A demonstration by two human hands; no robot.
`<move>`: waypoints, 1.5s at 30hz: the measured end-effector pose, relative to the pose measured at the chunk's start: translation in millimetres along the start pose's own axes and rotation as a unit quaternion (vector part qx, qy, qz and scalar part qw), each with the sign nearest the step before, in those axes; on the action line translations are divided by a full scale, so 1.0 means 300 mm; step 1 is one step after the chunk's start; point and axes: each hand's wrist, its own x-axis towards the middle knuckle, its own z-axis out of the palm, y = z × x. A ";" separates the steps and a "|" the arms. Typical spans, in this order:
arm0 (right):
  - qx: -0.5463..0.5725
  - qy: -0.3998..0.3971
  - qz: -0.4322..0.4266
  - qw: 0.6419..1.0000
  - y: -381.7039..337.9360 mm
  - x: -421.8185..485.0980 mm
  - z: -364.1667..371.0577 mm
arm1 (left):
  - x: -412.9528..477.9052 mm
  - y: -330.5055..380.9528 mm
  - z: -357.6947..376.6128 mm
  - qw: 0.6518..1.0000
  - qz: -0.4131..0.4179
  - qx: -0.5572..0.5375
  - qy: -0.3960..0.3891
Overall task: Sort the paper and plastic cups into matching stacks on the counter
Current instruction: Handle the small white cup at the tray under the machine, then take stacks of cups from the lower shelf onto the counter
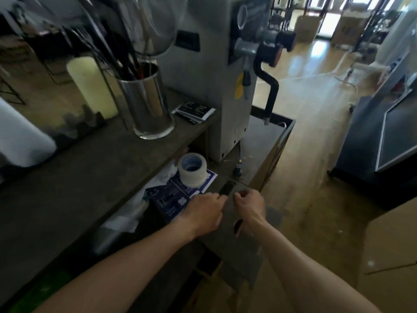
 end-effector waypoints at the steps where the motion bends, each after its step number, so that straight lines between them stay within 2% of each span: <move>1: -0.002 0.032 -0.058 0.998 -0.063 -0.032 -0.029 | -0.011 -0.007 -0.064 0.999 -0.001 0.003 0.033; 3: -0.036 0.084 -0.172 0.981 -0.198 -0.112 -0.091 | -0.046 -0.023 -0.198 0.995 -0.023 0.018 0.091; 5: -0.099 0.102 -0.262 0.955 -0.330 -0.203 -0.151 | -0.111 -0.039 -0.336 0.990 -0.057 0.022 0.124; 10: -0.253 0.056 -0.360 0.896 -0.632 -0.473 -0.259 | -0.436 -0.112 -0.678 0.979 -0.097 0.033 0.178; 14: -0.248 0.028 -0.460 0.852 -0.875 -0.730 -0.230 | -0.810 -0.209 -0.863 0.960 -0.150 0.083 0.223; 18: -0.213 -0.007 -0.558 0.802 -1.051 -0.985 -0.063 | -1.178 -0.263 -0.963 0.925 -0.270 0.134 0.232; 26: -0.173 -0.131 -0.700 0.680 -1.117 -1.460 0.333 | -1.764 -0.280 -0.829 0.848 -0.460 0.121 0.235; 29: -0.179 -0.147 -0.734 0.639 -1.105 -1.561 0.401 | -1.885 -0.257 -0.766 0.827 -0.504 0.070 0.239; 31: -0.176 -0.160 -0.745 0.623 -1.100 -1.593 0.414 | -1.931 -0.240 -0.737 0.822 -0.515 0.060 0.234; 35: -0.155 -0.210 -0.739 0.622 -1.046 -1.596 0.406 | -1.958 -0.178 -0.686 0.815 -0.527 0.066 0.231; 39: -0.159 -0.223 -0.755 0.596 -0.902 -1.584 0.431 | -1.914 -0.096 -0.500 0.853 -0.487 0.039 0.182; 41: -0.177 -0.242 -0.753 0.586 -0.816 -1.580 0.464 | -1.889 -0.066 -0.390 0.856 -0.481 0.024 0.188; 45: -0.180 -0.265 -0.716 0.621 -0.653 -1.520 0.510 | -1.871 -0.026 -0.229 0.833 -0.490 -0.043 0.251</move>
